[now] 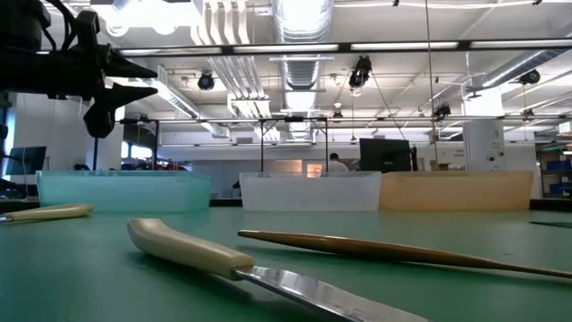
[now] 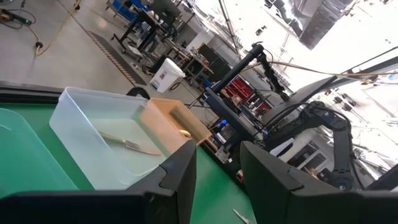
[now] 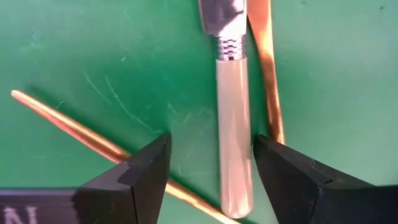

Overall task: Sort silverware by color (type)
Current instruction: Put the green knife into the transparent bin

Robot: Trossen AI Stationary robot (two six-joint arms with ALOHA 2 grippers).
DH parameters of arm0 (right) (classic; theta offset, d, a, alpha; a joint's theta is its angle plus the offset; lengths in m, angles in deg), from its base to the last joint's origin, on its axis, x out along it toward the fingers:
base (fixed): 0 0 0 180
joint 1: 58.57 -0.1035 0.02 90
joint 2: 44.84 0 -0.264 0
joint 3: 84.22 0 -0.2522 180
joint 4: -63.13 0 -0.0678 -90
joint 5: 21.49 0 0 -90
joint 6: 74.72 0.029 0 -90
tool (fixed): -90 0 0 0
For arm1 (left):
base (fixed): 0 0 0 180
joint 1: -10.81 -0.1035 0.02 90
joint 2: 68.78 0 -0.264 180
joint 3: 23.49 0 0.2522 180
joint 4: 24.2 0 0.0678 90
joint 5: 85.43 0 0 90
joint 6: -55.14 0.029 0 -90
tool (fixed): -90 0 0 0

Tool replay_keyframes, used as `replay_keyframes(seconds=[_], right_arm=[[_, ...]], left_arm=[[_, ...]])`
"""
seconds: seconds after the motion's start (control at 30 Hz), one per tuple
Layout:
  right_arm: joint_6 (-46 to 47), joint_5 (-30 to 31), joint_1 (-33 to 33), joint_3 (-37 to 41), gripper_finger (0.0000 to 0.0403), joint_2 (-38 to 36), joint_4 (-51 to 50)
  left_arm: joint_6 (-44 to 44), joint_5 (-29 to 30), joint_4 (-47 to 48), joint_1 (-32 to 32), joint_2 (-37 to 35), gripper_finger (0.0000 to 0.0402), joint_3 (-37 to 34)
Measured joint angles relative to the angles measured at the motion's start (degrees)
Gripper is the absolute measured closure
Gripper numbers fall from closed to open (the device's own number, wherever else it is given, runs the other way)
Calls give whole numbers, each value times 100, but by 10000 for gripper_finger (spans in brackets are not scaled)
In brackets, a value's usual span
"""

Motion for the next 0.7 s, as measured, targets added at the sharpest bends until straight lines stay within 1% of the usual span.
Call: replay_keyframes(seconds=[0.43, 0.7], right_arm=[[710, -74, -386, 0, 180, 22, 398], [817, -101, -434, 4, 180, 27, 481]], left_arm=[[0, 1, 2, 0, 17, 293, 0], [0, 1, 2, 0, 17, 293, 0]])
